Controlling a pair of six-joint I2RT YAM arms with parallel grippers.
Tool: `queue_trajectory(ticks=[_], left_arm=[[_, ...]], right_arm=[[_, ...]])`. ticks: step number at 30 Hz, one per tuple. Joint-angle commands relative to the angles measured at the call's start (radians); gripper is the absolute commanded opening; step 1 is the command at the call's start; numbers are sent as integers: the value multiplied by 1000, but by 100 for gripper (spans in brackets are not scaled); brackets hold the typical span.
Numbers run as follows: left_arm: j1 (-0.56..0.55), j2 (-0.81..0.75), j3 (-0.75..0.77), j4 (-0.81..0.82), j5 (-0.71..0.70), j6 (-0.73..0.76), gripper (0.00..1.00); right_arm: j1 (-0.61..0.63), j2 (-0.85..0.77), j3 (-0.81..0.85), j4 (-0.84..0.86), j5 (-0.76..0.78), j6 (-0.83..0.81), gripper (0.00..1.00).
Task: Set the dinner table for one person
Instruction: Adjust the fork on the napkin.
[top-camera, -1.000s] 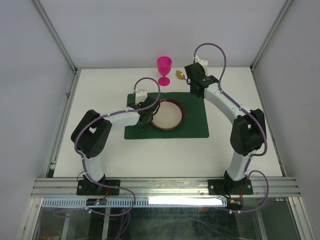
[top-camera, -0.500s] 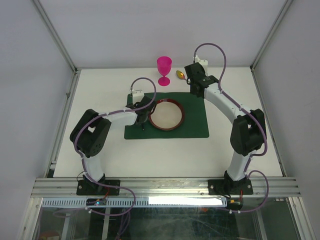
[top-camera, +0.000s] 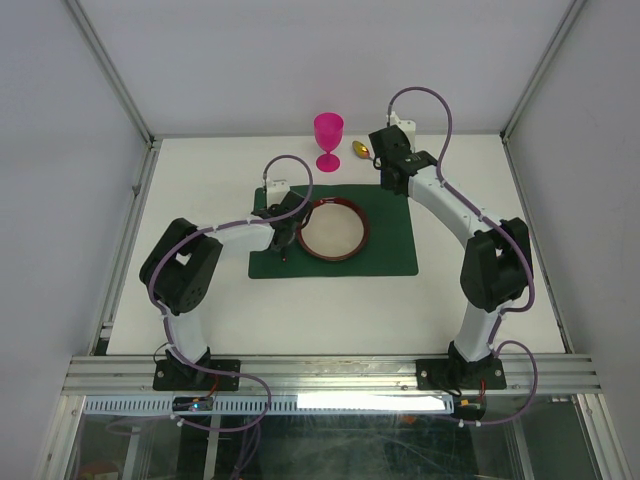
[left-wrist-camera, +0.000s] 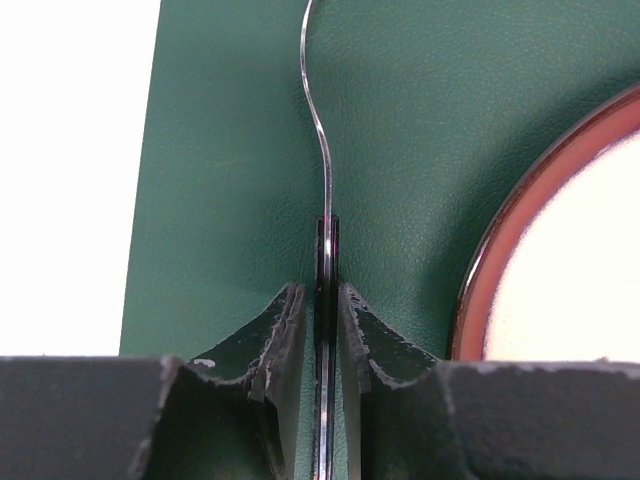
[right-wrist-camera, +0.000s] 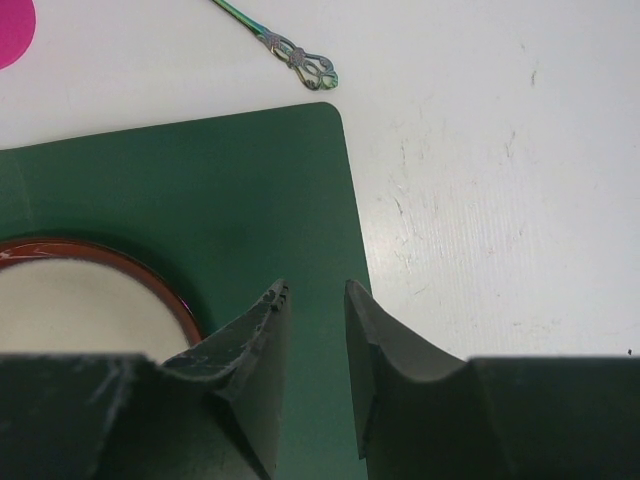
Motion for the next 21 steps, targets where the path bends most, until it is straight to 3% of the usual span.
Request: queue_trajectory(ticks=[1, 6, 21], left_arm=[[5, -58, -13, 52, 26, 52, 18], [10, -54, -19, 53, 40, 81, 11], [10, -29, 3, 62, 100, 192, 15]], right_arm=[[-3, -43, 36, 6, 16, 5, 31], [-4, -39, 43, -4, 10, 16, 31], [-2, -29, 42, -13, 11, 27, 30]])
